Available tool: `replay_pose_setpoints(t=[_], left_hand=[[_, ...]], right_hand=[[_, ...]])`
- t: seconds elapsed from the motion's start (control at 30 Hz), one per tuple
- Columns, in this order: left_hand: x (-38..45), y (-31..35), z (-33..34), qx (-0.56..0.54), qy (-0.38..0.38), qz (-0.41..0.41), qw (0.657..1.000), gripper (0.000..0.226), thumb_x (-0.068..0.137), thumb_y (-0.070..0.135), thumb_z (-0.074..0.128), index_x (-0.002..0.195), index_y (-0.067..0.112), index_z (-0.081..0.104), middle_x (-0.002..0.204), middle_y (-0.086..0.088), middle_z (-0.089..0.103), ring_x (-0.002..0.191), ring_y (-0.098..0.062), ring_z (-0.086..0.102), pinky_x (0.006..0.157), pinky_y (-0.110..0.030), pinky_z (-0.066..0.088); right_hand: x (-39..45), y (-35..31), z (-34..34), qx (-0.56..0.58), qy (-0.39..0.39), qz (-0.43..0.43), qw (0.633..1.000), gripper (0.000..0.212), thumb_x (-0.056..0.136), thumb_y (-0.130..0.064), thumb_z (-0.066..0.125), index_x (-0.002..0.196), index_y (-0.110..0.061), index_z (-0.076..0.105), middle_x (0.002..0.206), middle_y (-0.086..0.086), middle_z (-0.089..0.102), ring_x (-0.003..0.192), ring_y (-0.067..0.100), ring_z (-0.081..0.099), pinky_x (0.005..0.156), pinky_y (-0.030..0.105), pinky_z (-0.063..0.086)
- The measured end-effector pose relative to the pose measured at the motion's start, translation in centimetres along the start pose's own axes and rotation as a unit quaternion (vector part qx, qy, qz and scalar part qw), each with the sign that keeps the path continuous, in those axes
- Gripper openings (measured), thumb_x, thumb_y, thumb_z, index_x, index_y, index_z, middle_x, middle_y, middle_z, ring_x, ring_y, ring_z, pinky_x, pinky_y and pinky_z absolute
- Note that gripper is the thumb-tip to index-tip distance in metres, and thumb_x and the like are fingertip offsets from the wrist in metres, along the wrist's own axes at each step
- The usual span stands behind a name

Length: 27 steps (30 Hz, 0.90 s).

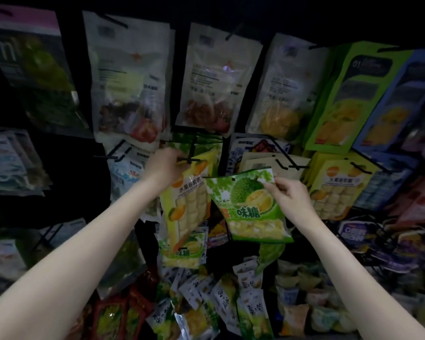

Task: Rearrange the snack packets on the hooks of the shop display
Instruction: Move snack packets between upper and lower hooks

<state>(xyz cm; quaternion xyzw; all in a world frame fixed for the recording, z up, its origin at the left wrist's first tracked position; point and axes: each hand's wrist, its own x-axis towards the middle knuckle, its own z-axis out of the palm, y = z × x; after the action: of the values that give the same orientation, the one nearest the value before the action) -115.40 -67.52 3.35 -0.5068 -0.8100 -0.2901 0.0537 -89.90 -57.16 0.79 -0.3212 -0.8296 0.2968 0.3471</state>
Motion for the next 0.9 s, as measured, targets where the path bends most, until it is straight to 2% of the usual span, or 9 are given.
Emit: replay_pose_setpoints(t=[0.1, 0.3, 0.43, 0.53, 0.6, 0.67, 0.77, 0.83, 0.9], left_hand=[[-0.9, 0.0, -0.7, -0.099, -0.002, -0.024, 0.995, 0.014, 0.085, 0.026, 0.067, 0.089, 0.013, 0.070, 0.069, 0.002, 0.059, 0.062, -0.011, 0.051, 0.046, -0.023, 0.031], [-3.1, -2.1, -2.2, -0.152, -0.113, 0.007, 0.982, 0.016, 0.079, 0.027, 0.073, 0.067, 0.019, 0.065, 0.060, 0.007, 0.058, 0.052, -0.001, 0.051, 0.047, -0.014, 0.035], [-5.2, -4.1, -2.9, -0.115, -0.204, 0.008, 0.972, 0.013, 0.076, 0.028, 0.075, 0.068, 0.021, 0.068, 0.067, 0.006, 0.065, 0.055, 0.003, 0.055, 0.054, -0.014, 0.041], [-5.8, -4.8, -4.3, -0.034, -0.234, 0.029, 0.971, 0.017, 0.075, 0.028, 0.076, 0.064, 0.031, 0.063, 0.069, 0.010, 0.065, 0.062, 0.006, 0.056, 0.057, -0.014, 0.041], [-6.1, -5.4, -5.8, 0.023, -0.236, 0.037, 0.971, 0.022, 0.075, 0.028, 0.076, 0.062, 0.034, 0.060, 0.069, 0.011, 0.064, 0.063, 0.003, 0.057, 0.057, -0.016, 0.041], [-6.7, -6.0, -7.5, 0.056, -0.231, 0.035, 0.971, 0.022, 0.075, 0.028, 0.076, 0.062, 0.033, 0.059, 0.070, 0.008, 0.065, 0.064, -0.003, 0.058, 0.061, -0.023, 0.044], [-7.9, -7.0, -9.8, 0.068, -0.234, 0.029, 0.969, 0.018, 0.075, 0.026, 0.076, 0.063, 0.029, 0.063, 0.067, 0.010, 0.065, 0.063, 0.000, 0.057, 0.061, -0.021, 0.043], [-8.6, -7.4, -10.5, 0.073, -0.226, 0.026, 0.971, 0.013, 0.074, 0.026, 0.077, 0.066, 0.025, 0.066, 0.066, 0.011, 0.065, 0.068, 0.002, 0.057, 0.060, -0.017, 0.042], [-8.8, -7.4, -10.6, 0.068, -0.207, 0.032, 0.976, 0.010, 0.076, 0.026, 0.076, 0.071, 0.021, 0.069, 0.068, 0.008, 0.066, 0.067, -0.005, 0.058, 0.061, -0.020, 0.043]], right_hand=[[0.0, 0.2, 0.0, 0.000, 0.007, 0.005, 1.000, 0.045, 0.093, -0.017, 0.055, 0.053, -0.031, 0.043, 0.046, -0.008, 0.034, 0.042, 0.005, 0.037, 0.046, 0.022, 0.018], [-0.2, 0.4, -0.2, 0.043, -0.018, 0.004, 0.999, 0.033, 0.093, -0.021, 0.054, 0.062, -0.011, 0.055, 0.056, 0.012, 0.045, 0.051, 0.015, 0.038, 0.054, 0.032, 0.020], [-0.2, -0.9, 0.9, 0.074, -0.019, -0.011, 0.997, 0.042, 0.093, -0.013, 0.054, 0.054, -0.021, 0.040, 0.045, -0.009, 0.036, 0.045, 0.005, 0.033, 0.052, 0.027, 0.018], [0.4, -2.0, 2.7, 0.073, -0.021, -0.013, 0.997, 0.036, 0.095, -0.013, 0.052, 0.061, -0.026, 0.048, 0.048, -0.019, 0.048, 0.047, -0.003, 0.044, 0.048, 0.015, 0.025], [1.0, -2.6, 4.2, 0.080, -0.021, 0.014, 0.996, 0.016, 0.095, -0.021, 0.052, 0.083, -0.015, 0.061, 0.072, -0.023, 0.058, 0.067, -0.011, 0.052, 0.062, 0.011, 0.038], [1.9, -3.3, 5.5, 0.086, 0.014, 0.057, 0.995, 0.032, 0.095, -0.030, 0.051, 0.112, -0.005, 0.063, 0.099, -0.004, 0.063, 0.087, 0.001, 0.057, 0.073, 0.018, 0.044], [3.0, -4.4, 7.2, 0.118, 0.073, 0.104, 0.985, 0.035, 0.096, -0.031, 0.048, 0.117, -0.006, 0.062, 0.103, 0.002, 0.064, 0.091, 0.017, 0.060, 0.067, 0.021, 0.041], [3.3, -5.1, 8.4, 0.152, 0.068, 0.127, 0.978, 0.038, 0.097, -0.030, 0.048, 0.125, -0.005, 0.057, 0.119, 0.006, 0.060, 0.114, 0.024, 0.055, 0.083, 0.025, 0.040], [3.2, -5.8, 9.6, 0.155, 0.042, 0.132, 0.978, 0.043, 0.097, -0.030, 0.048, 0.133, -0.006, 0.049, 0.133, 0.006, 0.053, 0.124, 0.022, 0.047, 0.096, 0.028, 0.038]])
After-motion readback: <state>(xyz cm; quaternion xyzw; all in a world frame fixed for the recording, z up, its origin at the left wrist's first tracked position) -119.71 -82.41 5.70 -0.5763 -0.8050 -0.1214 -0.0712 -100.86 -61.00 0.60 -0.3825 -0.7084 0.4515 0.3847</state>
